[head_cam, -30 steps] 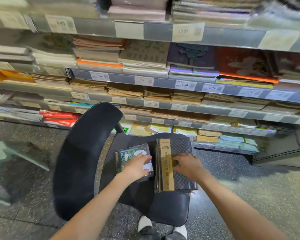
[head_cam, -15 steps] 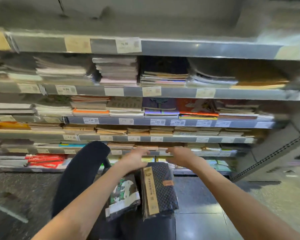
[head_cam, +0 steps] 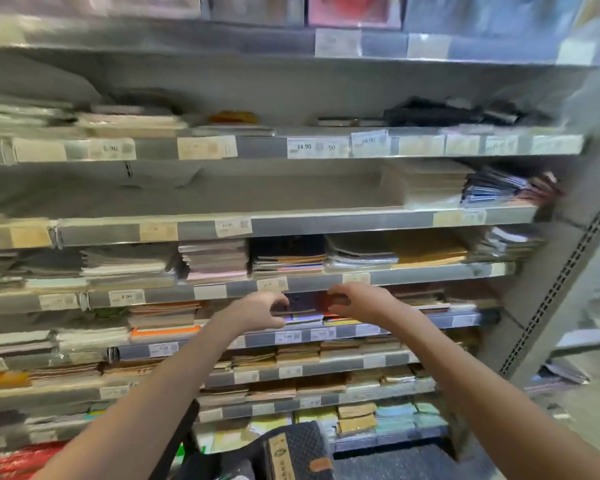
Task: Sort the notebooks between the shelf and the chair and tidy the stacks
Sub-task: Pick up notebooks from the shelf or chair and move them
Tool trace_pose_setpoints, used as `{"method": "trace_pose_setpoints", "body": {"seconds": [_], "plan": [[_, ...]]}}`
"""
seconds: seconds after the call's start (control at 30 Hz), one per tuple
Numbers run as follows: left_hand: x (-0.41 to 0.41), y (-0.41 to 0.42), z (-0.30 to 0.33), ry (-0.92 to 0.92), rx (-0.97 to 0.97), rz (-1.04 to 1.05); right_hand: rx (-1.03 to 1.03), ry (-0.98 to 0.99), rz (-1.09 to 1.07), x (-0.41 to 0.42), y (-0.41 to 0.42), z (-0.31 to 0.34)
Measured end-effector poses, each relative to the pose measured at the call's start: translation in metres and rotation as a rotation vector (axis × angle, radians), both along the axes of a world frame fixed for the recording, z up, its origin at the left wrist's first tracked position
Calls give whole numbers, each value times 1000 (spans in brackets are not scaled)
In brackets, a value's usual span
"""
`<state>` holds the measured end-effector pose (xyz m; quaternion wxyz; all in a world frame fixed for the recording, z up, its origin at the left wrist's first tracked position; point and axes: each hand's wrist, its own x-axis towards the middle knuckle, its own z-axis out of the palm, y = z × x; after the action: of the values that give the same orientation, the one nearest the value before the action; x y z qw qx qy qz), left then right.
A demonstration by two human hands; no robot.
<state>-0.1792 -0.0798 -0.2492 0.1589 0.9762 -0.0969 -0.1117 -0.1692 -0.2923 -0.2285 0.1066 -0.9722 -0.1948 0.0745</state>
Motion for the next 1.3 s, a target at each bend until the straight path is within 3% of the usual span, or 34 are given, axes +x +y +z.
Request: {"method": "trace_pose_setpoints", "body": {"seconds": [0.37,0.67,0.87,0.97,1.2,1.3], "plan": [[42,-15,107,-176,-35,-88,65,-141,15,26,-18,86],[102,4,175,-433,-52,23,101,-310,126,98,-11,139],[149,34,225,-706,-46,146,159,-414,200,153,2,180],[168,44,233,-644,71,240,140,-419,231,178,8,193],[194,45,246,-222,-68,331,90,-557,258,215,-4,214],[211,41,250,-175,-52,350,141,-567,243,234,-19,221]]}}
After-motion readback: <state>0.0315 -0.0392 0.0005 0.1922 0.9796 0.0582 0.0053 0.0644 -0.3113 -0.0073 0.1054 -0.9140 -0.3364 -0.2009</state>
